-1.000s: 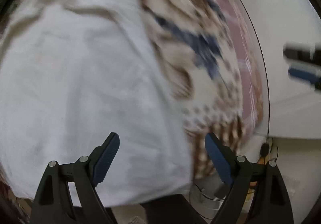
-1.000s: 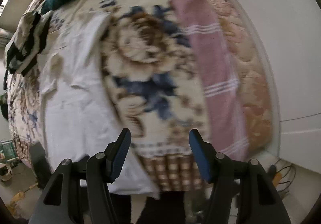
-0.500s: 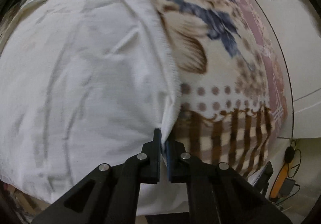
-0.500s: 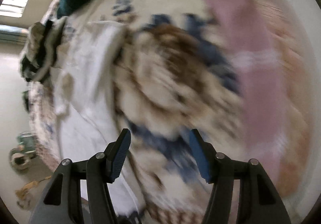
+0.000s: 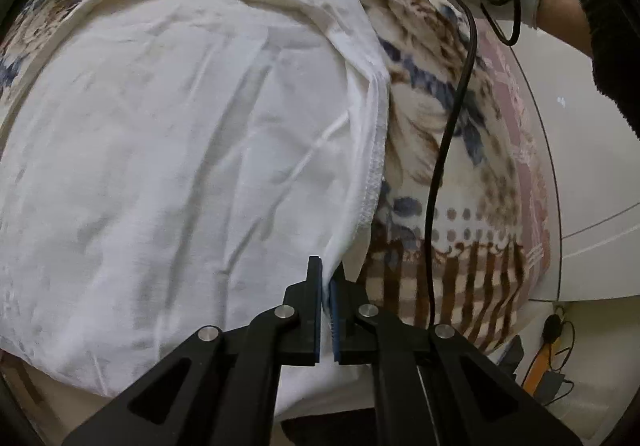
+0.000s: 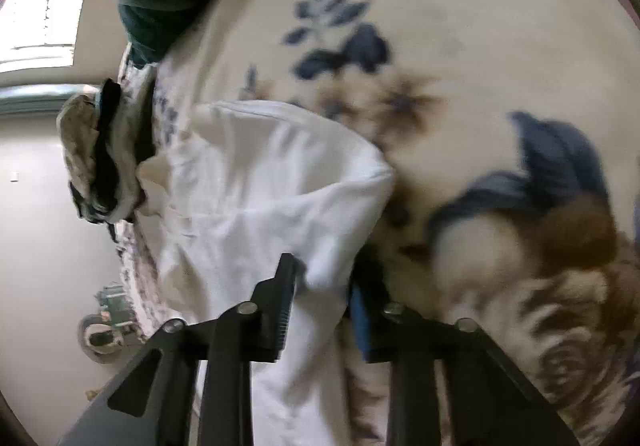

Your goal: Fold small clothes

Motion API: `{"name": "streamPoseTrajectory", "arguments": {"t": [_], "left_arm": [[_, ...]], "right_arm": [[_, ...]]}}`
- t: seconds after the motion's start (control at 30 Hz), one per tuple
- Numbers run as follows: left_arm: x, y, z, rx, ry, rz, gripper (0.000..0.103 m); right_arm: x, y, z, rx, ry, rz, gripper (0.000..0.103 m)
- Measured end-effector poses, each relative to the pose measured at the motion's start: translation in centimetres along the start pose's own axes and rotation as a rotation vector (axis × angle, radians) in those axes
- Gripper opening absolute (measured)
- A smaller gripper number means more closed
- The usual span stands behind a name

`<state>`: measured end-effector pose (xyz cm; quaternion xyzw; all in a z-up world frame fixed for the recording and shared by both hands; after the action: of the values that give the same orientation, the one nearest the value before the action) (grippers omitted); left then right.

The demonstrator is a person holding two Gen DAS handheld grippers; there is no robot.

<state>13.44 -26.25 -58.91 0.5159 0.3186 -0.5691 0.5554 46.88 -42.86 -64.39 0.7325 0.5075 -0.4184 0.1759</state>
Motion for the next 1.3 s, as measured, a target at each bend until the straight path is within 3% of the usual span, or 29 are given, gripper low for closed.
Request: {"name": "streamPoseTrajectory", "arguments": {"t": [0.1,0.27,0.57,0.67,0.93,1.13,1.23,1.3], "left_arm": [[-0.8,0.2,-0.6,-0.012,-0.001,0.016,0.002],[-3.1,0.3,-2.6,-0.059,0.009,0.06,0.001],[-10.3,-0.7,-10.3,-0.21,0.009,0.145,0.001],[-12.6,-1.3,-14.2,-0.262,0.027,0.17,0.001],[-13.7,-3.2,-24.7,-0.377,0.055,0.15,0.001],[-12.2,-7.3,-31.0,-0.465,0.078,0.064,0.002],[-11.5,-10.4,-34.0,-0.547,0.059,0.011,0.002],[-12.0,-12.0,-35.3,-0.613,0.016,0.018,0.003]], "right_arm": [[0.1,-0.1,-2.0,-0.033,-0.037,0.03,0.007],[-1.2,-1.1,-5.2,-0.075,-0.107,0.058,0.006],[-1.6,-4.1,-16.8,-0.229,-0.206,0.068,0.005],[0.5,-5.3,-20.7,-0.252,-0.236,0.052,0.005],[12.3,-7.7,-29.1,-0.341,-0.428,0.035,0.005],[18.4,-8.2,-30.6,-0.367,-0.552,0.05,0.005],[19.8,-8.7,-29.9,-0.323,-0.565,0.002,0.013],[19.8,-10.2,-30.0,-0.272,-0.472,-0.074,0.042]]}}
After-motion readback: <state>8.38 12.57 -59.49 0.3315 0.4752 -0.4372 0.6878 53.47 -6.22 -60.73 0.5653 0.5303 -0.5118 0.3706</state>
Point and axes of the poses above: each gripper's, at about its wrist camera, not at the fingertips, and x roughly the way its jaws point, z to its right, y to its top, the point moved 9 cm from there along x, roughly the way its jaws point, and after that the axes turned 12 degrees about x, right-handed, at the moved point
